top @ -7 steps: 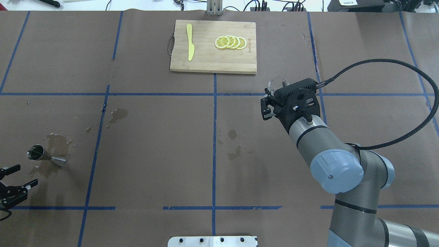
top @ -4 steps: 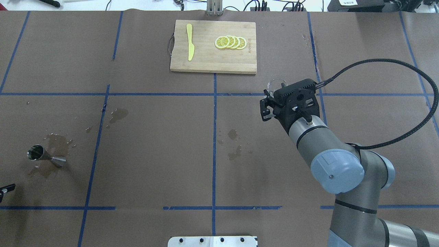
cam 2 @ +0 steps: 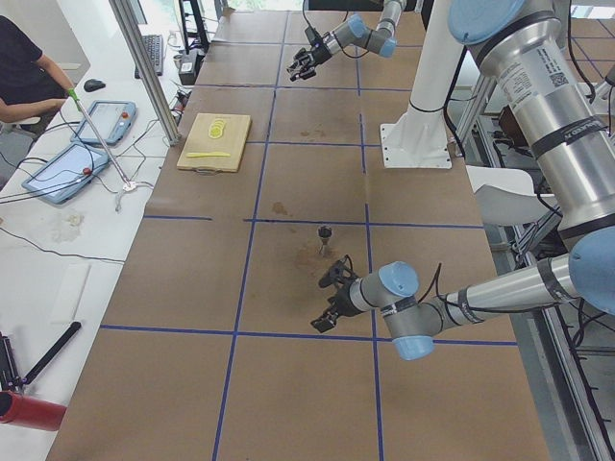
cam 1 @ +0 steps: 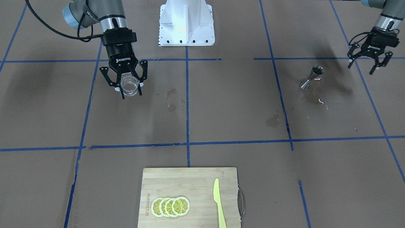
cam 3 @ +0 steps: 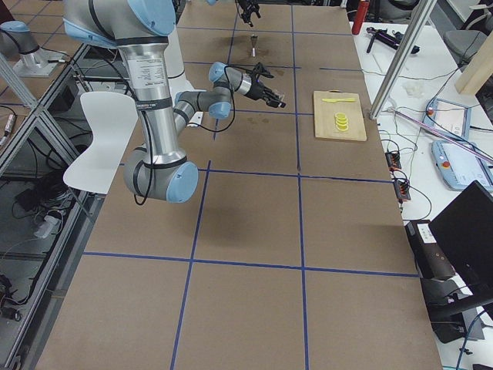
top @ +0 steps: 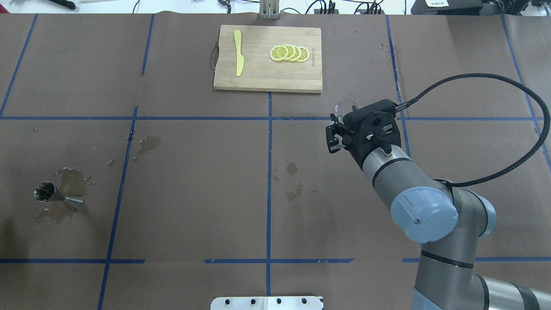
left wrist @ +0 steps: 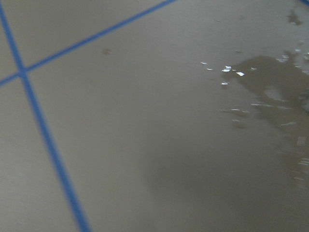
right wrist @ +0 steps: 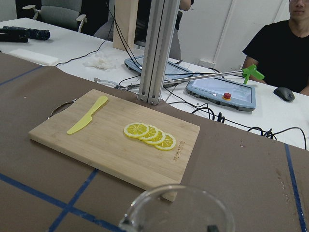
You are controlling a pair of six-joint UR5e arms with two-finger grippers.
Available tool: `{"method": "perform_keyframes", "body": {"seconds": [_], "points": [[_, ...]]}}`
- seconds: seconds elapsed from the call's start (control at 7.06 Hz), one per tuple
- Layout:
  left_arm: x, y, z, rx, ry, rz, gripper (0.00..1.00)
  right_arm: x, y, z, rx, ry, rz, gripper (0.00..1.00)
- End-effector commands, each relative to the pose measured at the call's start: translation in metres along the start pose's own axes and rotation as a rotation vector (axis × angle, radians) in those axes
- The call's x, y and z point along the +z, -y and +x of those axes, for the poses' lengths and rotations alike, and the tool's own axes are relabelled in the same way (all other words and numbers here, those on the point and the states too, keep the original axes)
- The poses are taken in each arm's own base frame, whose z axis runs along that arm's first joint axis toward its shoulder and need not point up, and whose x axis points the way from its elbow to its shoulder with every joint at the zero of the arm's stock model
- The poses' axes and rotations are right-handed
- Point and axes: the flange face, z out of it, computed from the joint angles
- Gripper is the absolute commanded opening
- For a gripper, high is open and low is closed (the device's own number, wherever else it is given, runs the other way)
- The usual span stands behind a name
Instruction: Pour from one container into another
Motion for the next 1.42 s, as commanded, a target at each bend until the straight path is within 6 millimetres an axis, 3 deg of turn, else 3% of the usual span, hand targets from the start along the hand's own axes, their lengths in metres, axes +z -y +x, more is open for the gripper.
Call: {"method": "perform_keyframes", "body": {"seconds": [0.0,0.28,0.42,0.57,0.71,0.99,1.13,1.27], "points": [[0.028,0.093,-0.074,-0.041,0.064,-0.083,0.99,0.0,-0.001,0.0,-0.001,0.004,-0.006,0.0],[0.032,0.214,-0.135,-0.242,-0.003,-0.195,1.0,0.0,0.001,-0.001,0.005,0.02,-0.016,0.0],[0.019,0.256,-0.157,-0.358,-0.073,-0.268,1.0,0.0,0.001,0.0,0.025,0.017,-0.017,0.0],[-0.003,0.296,-0.147,-0.437,-0.157,-0.334,1.0,0.002,-0.005,0.003,0.104,0.01,-0.025,0.0],[-0.036,0.325,-0.125,-0.479,-0.197,-0.375,1.0,0.003,-0.013,0.009,0.142,-0.001,-0.036,0.0],[-0.076,0.366,-0.097,-0.533,-0.258,-0.414,1.0,0.015,-0.054,0.036,0.2,-0.029,-0.051,0.0],[-0.09,0.37,-0.086,-0.524,-0.267,-0.397,1.0,0.02,-0.084,0.062,0.219,-0.012,-0.034,0.0],[-0.089,0.364,-0.078,-0.514,-0.272,-0.405,1.0,0.014,-0.109,0.096,0.224,-0.011,-0.03,0.0]]}}
